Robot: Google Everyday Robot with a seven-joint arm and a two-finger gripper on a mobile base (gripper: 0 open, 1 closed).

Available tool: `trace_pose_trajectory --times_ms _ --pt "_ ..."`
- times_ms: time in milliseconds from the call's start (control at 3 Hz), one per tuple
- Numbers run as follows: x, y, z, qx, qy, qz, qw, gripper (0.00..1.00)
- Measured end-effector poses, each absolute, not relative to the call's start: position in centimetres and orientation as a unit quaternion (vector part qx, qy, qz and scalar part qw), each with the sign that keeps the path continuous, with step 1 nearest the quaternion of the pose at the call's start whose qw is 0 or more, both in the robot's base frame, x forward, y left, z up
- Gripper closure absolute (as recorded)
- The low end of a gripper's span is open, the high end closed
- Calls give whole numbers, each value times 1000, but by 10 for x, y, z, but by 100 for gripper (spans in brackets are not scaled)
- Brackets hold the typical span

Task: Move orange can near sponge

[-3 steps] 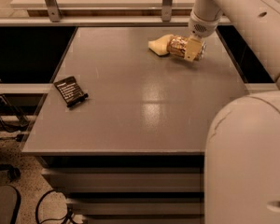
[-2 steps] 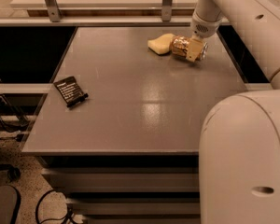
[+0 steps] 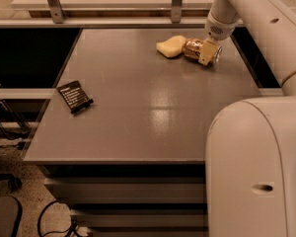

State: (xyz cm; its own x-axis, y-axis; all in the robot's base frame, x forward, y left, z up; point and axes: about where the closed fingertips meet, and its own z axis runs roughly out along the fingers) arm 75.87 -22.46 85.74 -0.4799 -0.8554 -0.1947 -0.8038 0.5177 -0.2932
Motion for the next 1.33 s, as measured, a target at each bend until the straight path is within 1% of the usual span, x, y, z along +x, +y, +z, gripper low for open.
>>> trace_pose_trajectory --times_ms 1000,1333 --pt "763 -230 857 -480 860 -69 161 13" --pt "765 -230 859 -481 859 -67 164 0"
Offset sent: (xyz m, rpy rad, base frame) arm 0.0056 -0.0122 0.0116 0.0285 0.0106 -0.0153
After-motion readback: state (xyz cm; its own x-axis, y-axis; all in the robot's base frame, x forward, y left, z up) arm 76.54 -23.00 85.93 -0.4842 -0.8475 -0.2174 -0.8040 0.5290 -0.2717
